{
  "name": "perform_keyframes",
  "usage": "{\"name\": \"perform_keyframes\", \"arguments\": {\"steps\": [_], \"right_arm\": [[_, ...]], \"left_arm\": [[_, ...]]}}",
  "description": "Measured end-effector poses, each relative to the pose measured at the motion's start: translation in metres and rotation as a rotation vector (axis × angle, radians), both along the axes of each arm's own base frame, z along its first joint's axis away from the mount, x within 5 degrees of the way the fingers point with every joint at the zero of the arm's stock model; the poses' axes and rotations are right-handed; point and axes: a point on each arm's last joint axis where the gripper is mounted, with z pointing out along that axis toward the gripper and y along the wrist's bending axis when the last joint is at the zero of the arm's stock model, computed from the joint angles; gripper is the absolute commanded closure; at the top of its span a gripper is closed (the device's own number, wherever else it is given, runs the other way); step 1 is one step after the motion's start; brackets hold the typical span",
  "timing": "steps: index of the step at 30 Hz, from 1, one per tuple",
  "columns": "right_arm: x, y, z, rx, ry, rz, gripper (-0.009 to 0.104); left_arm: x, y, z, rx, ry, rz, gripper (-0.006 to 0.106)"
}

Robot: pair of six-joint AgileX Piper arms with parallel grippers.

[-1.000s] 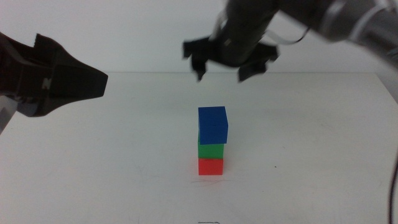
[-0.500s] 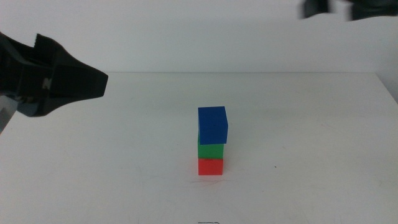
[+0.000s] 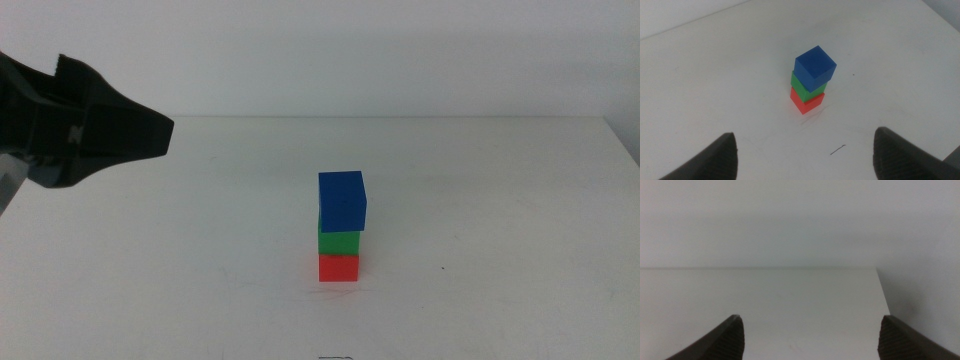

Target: Stack red cubes first, then green, then blue cubes in a specific spot.

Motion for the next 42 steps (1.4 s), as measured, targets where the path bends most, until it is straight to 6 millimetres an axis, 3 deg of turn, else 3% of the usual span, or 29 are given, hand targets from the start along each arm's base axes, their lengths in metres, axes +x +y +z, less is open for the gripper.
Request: {"name": "perform_keyframes", "arguments": {"steps": [5,14,18,27,42], "right_arm": [[-0.011,-0.001,-0.003,0.0,-0.095,0.013,0.004],[-0.011,-0.001,-0.003,0.001,-0.105,0.014,0.004],[-0.011,-0.001,-0.003,0.001,-0.105,0.014,0.004],[-0.011,-0.001,-0.003,0.001,-0.105,0.014,0.004],[-0.014,-0.002,-0.002,-0.016,-0.112,0.012,0.004]], "left_arm": [[0.0,0.0,0.0,0.0,0.0,0.0,0.009],[-0.004,0.006,-0.004,0.041,-0.034,0.028,0.009],[-0.011,0.027,-0.016,0.097,-0.132,0.173,0.009],[-0.021,0.064,-0.041,0.007,-0.32,0.518,0.009],[-0.031,0.074,-0.045,0.0,-0.337,0.615,0.009]]}}
